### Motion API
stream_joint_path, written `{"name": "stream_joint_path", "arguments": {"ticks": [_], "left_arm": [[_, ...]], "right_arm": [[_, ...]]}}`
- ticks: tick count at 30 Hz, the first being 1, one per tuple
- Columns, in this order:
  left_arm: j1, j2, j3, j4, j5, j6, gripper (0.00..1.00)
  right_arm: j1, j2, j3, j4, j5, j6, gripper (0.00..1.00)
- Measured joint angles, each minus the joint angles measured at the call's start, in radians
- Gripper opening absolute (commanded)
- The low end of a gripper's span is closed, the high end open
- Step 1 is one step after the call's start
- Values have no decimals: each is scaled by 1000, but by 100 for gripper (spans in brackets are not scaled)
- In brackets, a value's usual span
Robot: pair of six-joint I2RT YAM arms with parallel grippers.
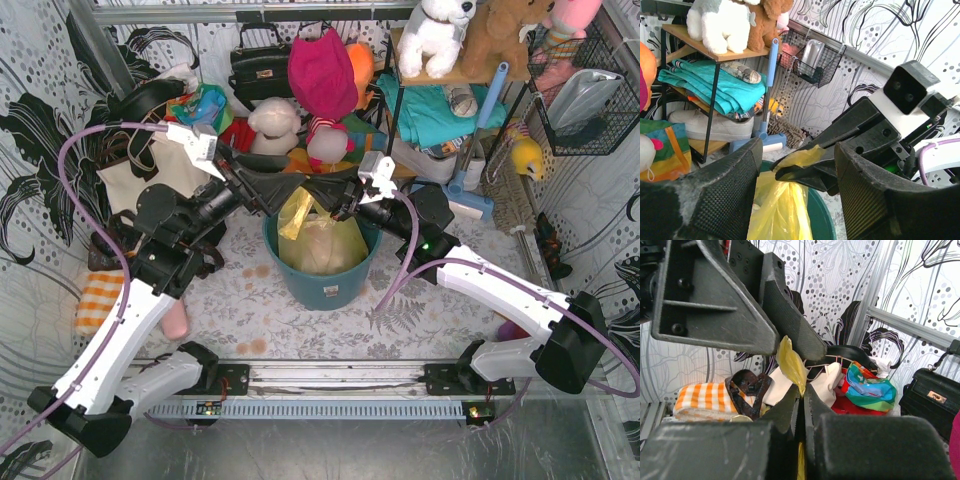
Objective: Tie the trash bag
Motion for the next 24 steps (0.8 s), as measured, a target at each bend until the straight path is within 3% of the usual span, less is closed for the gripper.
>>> {"name": "stream_joint_path", "arguments": {"ticks": [3, 10, 16, 20, 24], "left_arm": [[0, 18, 0, 1, 3, 0, 65], [0, 51, -10, 8, 16, -3, 49], [0, 52, -14, 17, 25, -4, 43], [0, 55, -16, 30, 30, -11, 29], [0, 68, -16, 61, 37, -20, 7]], "right_arm": [[0, 0, 0, 0, -5, 0, 0], [0, 0, 0, 0, -5, 0, 0], [0, 0, 0, 0, -5, 3, 0], [0, 0, 0, 0, -8, 4, 0], [0, 0, 0, 0, -12, 7, 0]]}}
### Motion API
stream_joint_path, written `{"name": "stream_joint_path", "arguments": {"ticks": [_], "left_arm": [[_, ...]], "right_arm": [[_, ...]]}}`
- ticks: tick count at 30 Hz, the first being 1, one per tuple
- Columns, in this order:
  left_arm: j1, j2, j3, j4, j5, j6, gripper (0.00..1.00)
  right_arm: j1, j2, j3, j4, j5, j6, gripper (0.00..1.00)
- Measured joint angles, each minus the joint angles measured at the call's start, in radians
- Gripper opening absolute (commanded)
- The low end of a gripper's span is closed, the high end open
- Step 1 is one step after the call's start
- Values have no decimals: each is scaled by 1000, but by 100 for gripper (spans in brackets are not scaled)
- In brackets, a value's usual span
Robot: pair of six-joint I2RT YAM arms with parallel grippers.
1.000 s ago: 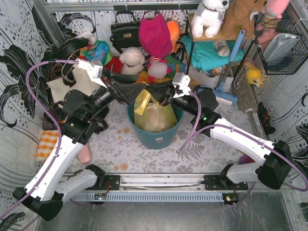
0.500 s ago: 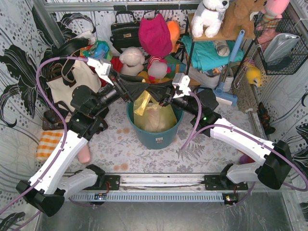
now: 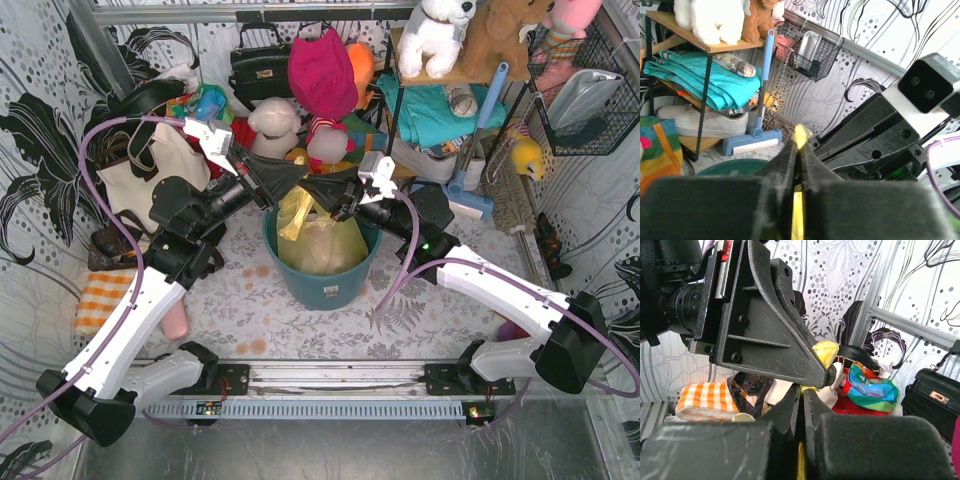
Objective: Tie the trash bag
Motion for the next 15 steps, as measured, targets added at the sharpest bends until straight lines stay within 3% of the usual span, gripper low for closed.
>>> {"name": "stream_joint_path", "arguments": {"ticks": [2, 5, 7, 9, 12, 15], "left_arm": [[0, 6, 0, 13, 1, -4, 1], [0, 10, 0, 25, 7, -11, 0], [0, 12, -1, 34, 13, -17, 0], [0, 12, -6, 48, 12, -21, 0], [0, 12, -13, 68, 11, -25, 0], [0, 11, -16, 76, 11, -29, 0]], "right_arm": [[0, 0, 0, 0, 0, 0, 0], [0, 0, 0, 0, 1, 0, 2], [0, -2, 0, 0, 2, 0, 21], [0, -8, 0, -6, 4, 2, 32], [2, -32, -6, -27, 5, 2, 41], [2, -64, -13, -57, 8, -5, 42]]}}
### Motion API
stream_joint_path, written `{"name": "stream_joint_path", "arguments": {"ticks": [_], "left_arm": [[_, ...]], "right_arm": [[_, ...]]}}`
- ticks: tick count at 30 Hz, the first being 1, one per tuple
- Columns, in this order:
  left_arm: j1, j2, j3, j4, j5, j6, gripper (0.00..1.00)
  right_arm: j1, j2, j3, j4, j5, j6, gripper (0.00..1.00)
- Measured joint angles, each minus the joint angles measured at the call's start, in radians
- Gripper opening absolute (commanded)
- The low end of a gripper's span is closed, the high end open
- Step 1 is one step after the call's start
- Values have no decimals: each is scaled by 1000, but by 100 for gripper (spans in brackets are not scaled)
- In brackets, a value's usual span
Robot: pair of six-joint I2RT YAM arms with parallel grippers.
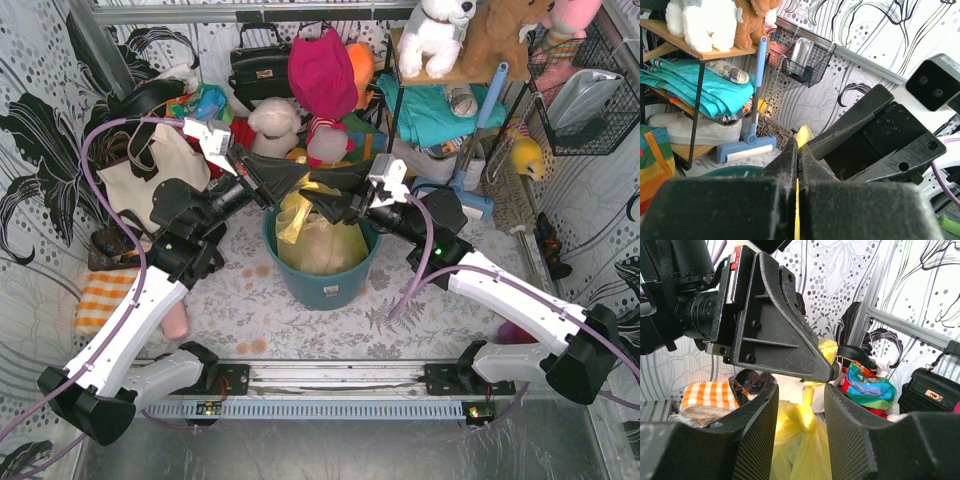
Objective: Tie the trash bag
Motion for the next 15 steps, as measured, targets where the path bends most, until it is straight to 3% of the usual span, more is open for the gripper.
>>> {"name": "stream_joint_path", "arguments": {"ticks": [10, 13, 15], "left_arm": [[0, 0, 0, 14, 4, -31, 0], [0, 0, 0, 14, 6, -37, 0], [0, 0, 0, 14, 6, -40, 0]], "right_arm": [[0, -25, -1, -29, 26, -27, 40], [0, -6, 3, -29, 27, -31, 31], [0, 7, 4, -34, 31, -34, 19]]}}
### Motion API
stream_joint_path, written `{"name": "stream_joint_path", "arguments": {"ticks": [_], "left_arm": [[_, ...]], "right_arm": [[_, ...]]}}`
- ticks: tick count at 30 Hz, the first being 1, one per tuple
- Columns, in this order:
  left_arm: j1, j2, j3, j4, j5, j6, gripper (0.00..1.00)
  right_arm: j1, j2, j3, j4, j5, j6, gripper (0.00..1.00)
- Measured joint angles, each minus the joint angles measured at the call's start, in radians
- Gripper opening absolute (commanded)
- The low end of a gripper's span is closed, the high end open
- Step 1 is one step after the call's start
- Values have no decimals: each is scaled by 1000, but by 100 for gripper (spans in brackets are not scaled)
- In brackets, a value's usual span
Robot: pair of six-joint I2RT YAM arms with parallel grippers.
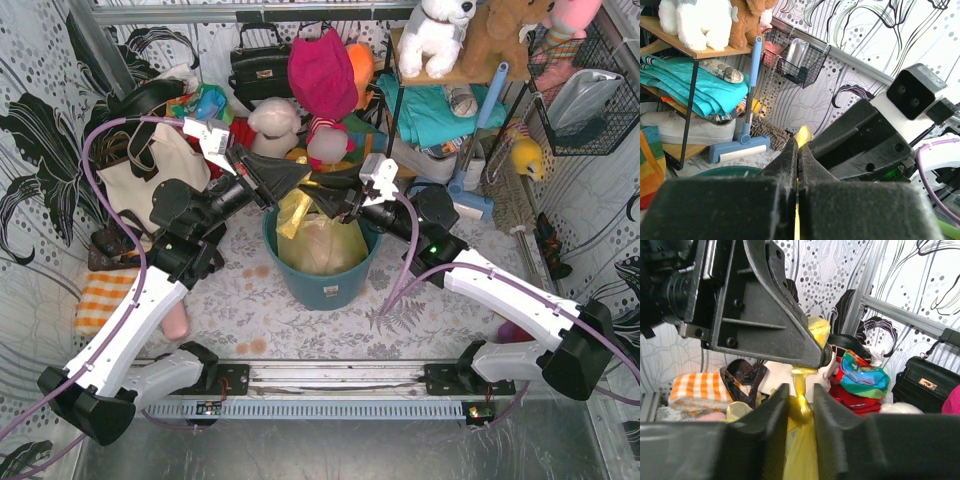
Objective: Tie the trash bag
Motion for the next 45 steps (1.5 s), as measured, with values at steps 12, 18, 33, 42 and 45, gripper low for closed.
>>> {"name": "stream_joint_path", "arguments": {"ticks": [12, 18, 33, 42, 45], "left_arm": [[0, -5, 21, -35, -37, 35, 31], [0, -69, 30, -46, -137, 72, 51], [0, -67, -24, -59, 18, 98, 71], [0, -16, -26, -40, 10, 114, 72], [-1, -9, -40, 2, 7, 110, 69]], "right_arm": [[0, 11, 0, -10, 3, -18, 0], [0, 11, 0, -10, 3, -18, 0], [0, 12, 15, -14, -1, -18, 0], [0, 18, 17, -18, 0, -18, 0], [2, 20, 17, -18, -2, -17, 0]]}}
